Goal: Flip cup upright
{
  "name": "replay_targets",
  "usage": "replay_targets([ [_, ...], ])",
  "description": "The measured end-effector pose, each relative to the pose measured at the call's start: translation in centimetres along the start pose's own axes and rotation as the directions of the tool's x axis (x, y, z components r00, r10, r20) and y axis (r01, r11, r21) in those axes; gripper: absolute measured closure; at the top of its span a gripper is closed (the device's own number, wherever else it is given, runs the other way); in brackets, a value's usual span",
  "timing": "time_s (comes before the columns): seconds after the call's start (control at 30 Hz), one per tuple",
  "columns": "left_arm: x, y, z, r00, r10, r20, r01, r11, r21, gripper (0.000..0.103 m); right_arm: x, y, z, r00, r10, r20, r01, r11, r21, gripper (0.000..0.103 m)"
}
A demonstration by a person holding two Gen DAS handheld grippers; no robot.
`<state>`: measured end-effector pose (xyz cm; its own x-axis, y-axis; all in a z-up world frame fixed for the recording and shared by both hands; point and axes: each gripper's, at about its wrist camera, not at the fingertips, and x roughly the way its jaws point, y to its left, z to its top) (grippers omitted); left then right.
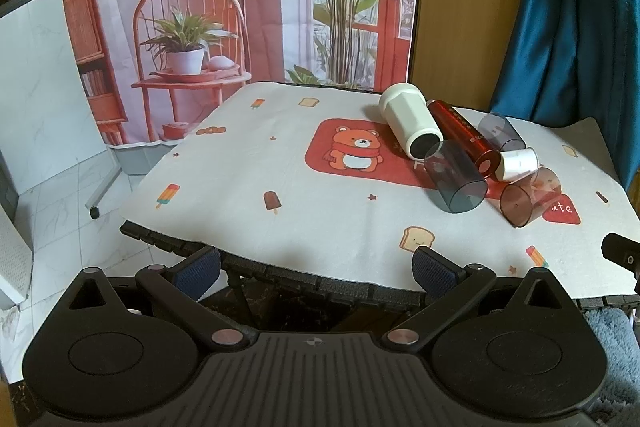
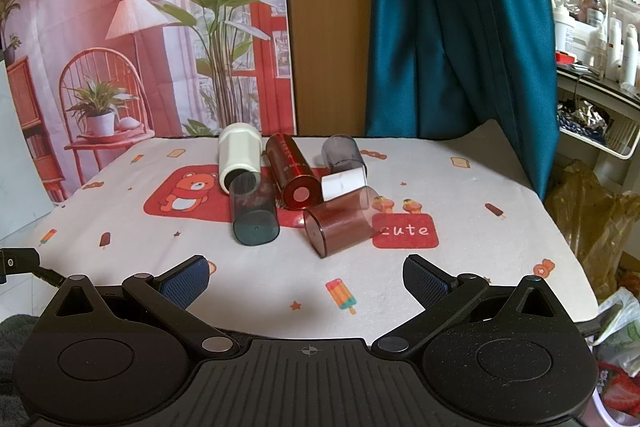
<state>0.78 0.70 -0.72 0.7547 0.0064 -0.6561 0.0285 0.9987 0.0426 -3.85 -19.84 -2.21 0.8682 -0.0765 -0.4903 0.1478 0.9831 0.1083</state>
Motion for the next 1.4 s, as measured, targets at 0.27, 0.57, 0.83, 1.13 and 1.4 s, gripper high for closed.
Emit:
replay_targets([
  [0.27, 0.0, 0.0, 0.0, 1.000, 0.000, 0.001, 0.000, 1.000, -0.001, 0.000, 0.1, 0.0, 0.1, 1.000, -0.001, -0.004, 0.001, 1.000, 0.002, 0.000],
  [0.57, 0.1, 0.2, 0.2, 1.000, 0.004, 0.008, -0.004, 1.000, -0.001, 0.000, 0.4, -0.5, 0.7, 1.000, 0.011, -0.015, -0.011, 1.000, 0.014, 0.000],
  [0.83, 2.3, 1.0, 1.1, 1.000, 0.014, -0.011, -0.014, 1.000, -0.018, 0.000, 2.9, -1.7, 2.0, 0.999, 0.028, -0.044, -0.026, 0.999, 0.042, 0.000],
  [1.13, 5.1, 1.3, 2.6, 1.000, 0.013, 0.007, -0.013, 1.000, 0.010, 0.000, 6.7, -1.7, 3.1, 0.997, 0.032, -0.064, -0.030, 0.999, 0.026, 0.000],
  [1.4, 9.0, 1.7, 3.0, 0.999, 0.033, -0.036, -0.033, 0.999, -0.015, 0.000, 10.3, -1.5, 3.8, 0.996, 0.039, -0.086, -0.037, 0.999, 0.023, 0.000],
])
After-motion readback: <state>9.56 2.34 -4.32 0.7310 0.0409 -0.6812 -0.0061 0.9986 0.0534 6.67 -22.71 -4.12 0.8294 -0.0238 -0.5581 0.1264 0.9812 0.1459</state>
